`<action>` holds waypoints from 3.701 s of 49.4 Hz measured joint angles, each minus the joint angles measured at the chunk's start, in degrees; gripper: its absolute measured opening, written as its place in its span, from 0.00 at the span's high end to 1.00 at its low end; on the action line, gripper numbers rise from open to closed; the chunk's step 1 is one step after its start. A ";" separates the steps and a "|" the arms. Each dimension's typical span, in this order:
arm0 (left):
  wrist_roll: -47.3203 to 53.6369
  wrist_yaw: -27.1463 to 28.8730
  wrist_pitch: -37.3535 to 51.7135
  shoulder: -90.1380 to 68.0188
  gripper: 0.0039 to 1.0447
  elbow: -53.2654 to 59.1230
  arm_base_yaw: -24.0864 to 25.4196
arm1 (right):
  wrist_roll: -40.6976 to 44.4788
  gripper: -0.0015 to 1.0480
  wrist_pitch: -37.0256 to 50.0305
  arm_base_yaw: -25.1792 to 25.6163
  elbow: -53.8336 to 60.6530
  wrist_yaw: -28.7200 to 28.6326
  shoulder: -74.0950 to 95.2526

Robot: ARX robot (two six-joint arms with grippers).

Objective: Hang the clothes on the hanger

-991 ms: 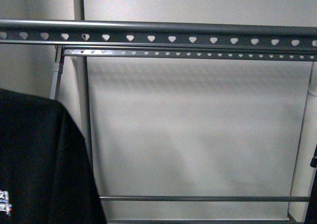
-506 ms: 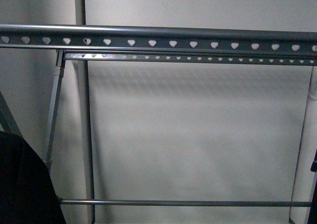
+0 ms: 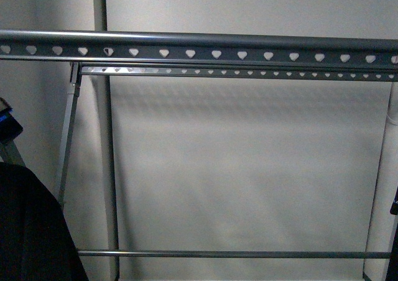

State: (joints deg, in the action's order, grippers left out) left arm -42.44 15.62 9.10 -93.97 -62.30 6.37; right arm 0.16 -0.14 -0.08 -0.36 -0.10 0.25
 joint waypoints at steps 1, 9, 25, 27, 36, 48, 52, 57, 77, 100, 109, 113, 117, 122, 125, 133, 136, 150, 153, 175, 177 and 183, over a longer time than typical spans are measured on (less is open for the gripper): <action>0.00 0.35 -0.39 -0.66 0.06 -0.70 -0.07 | 0.00 0.07 0.00 0.00 0.00 0.00 0.00; -0.55 0.77 -3.26 -3.82 0.23 -4.61 -0.17 | 0.00 0.07 0.00 0.00 0.00 0.00 0.00; 4.35 -9.49 -4.13 -0.68 0.85 -0.24 0.96 | 0.00 0.07 0.00 0.00 0.00 0.00 0.00; 6.47 -13.20 -3.96 2.45 0.91 3.19 1.03 | 0.00 0.07 0.00 0.00 0.00 0.00 0.00; 16.41 -37.42 -9.16 19.85 0.96 17.27 2.97 | 0.00 0.07 0.00 0.00 0.00 -0.02 0.00; 60.94 -74.16 -53.22 35.08 0.96 13.07 6.10 | 0.00 0.07 0.00 0.00 0.00 0.00 0.00; 79.67 -72.17 -65.00 30.42 0.96 9.33 5.53 | 0.00 0.07 0.00 0.00 0.00 0.00 0.00; 96.37 -68.76 -72.96 23.56 0.96 4.59 4.83 | 0.00 0.07 0.00 0.00 0.00 0.00 0.00; 150.94 -63.23 -47.36 7.41 0.96 -10.40 -4.76 | 0.00 0.07 0.00 0.00 0.00 0.00 0.00; 154.79 -63.60 -31.45 5.60 0.96 -10.49 -9.92 | 0.00 0.07 0.00 0.00 0.00 0.00 0.00; 154.79 -63.56 -31.45 5.60 0.96 -10.45 -9.77 | -11.17 0.07 -2.71 9.77 -4.04 -26.64 8.92; 154.79 -63.60 -31.45 5.60 0.96 -10.45 -9.94 | -7.13 0.07 0.26 14.43 -8.55 -39.56 16.20; 154.79 -63.56 -31.45 5.57 0.96 -10.36 -9.92 | 9.99 0.07 2.36 15.02 -14.47 -45.70 23.19; 154.79 -63.56 -31.45 5.60 0.96 -10.36 -9.86 | 39.54 0.07 7.69 13.64 -20.98 -45.48 34.32; 154.79 -63.52 -31.45 5.60 0.96 -10.36 -9.86 | 53.68 0.07 9.29 12.85 -23.43 -45.79 39.63; 154.79 -63.52 -31.45 5.57 0.96 -10.34 -9.86 | 85.24 0.07 8.15 9.84 -28.96 -45.40 50.27; 154.79 -63.49 -31.43 5.57 0.96 -10.34 -9.86 | 89.68 0.07 7.91 8.63 -31.02 -44.41 52.59; 154.79 -63.54 -31.45 5.57 0.96 -10.34 -9.86 | 93.13 0.07 9.20 4.11 -39.87 -36.70 65.61; 154.79 -63.52 -31.45 5.57 0.96 -10.34 -9.86 | 92.65 0.07 9.60 2.89 -42.10 -34.25 70.01; 154.77 -63.10 -31.43 5.60 0.96 -10.34 -9.70 | 83.89 0.60 16.92 -1.36 -47.17 -31.50 80.56; 154.77 -63.10 -31.43 5.57 0.96 -10.34 -9.70 | 83.03 0.66 17.42 -1.36 -47.12 -32.00 80.46; 153.72 -63.60 -31.43 5.57 0.96 -10.34 -9.70 | 80.15 0.87 18.62 -0.94 -44.72 -33.31 78.51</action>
State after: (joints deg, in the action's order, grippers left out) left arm 111.28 -47.99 -22.33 -88.40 -72.64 -3.33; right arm 80.31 18.48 -1.02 -45.08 -33.41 78.76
